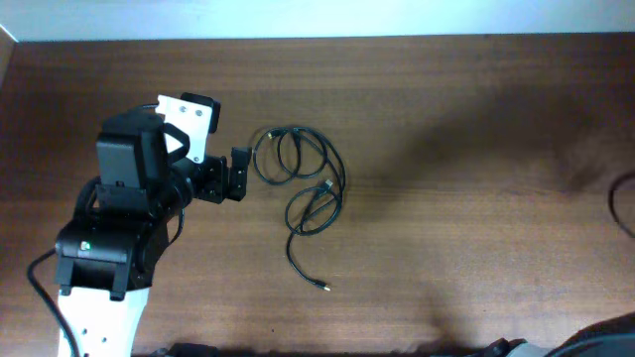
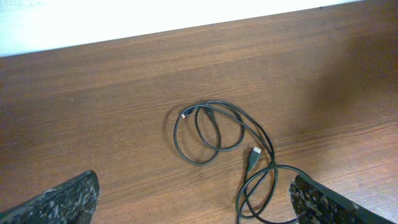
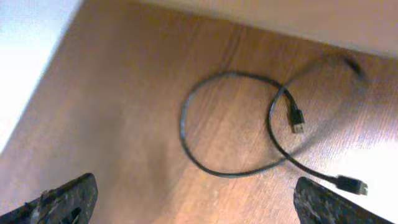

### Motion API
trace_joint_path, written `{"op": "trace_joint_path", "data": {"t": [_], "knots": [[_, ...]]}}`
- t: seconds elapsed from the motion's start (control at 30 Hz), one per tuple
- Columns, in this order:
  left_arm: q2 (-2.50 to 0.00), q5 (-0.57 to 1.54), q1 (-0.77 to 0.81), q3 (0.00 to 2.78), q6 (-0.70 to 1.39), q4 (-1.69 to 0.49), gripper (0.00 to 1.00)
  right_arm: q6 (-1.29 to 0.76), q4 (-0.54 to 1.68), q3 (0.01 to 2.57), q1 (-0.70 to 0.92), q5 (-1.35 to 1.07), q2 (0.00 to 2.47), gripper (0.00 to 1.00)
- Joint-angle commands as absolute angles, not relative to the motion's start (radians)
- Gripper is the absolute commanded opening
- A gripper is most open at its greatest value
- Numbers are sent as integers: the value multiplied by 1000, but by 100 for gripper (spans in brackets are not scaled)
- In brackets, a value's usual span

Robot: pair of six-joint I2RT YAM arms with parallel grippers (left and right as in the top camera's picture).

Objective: Untangle cables

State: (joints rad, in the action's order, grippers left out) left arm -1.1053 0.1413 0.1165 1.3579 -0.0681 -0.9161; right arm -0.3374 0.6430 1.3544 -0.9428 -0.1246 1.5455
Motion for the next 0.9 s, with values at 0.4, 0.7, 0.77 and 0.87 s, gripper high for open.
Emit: {"op": "trace_joint_path", "data": {"t": [0.4, 0.7, 0.77, 0.87], "knots": [[-1107, 137, 115, 1362, -77, -915, 99, -236, 811, 1360, -345, -464, 1446, 99], [-1107, 137, 115, 1362, -77, -915, 99, -236, 942, 1357, 199, -549, 1774, 99], [-1107, 137, 115, 1362, -77, -915, 99, -236, 939, 1357, 305, -774, 1776, 100], [-1107, 137, 115, 1362, -77, -915, 99, -236, 936, 1357, 373, -817, 1776, 98]]}}
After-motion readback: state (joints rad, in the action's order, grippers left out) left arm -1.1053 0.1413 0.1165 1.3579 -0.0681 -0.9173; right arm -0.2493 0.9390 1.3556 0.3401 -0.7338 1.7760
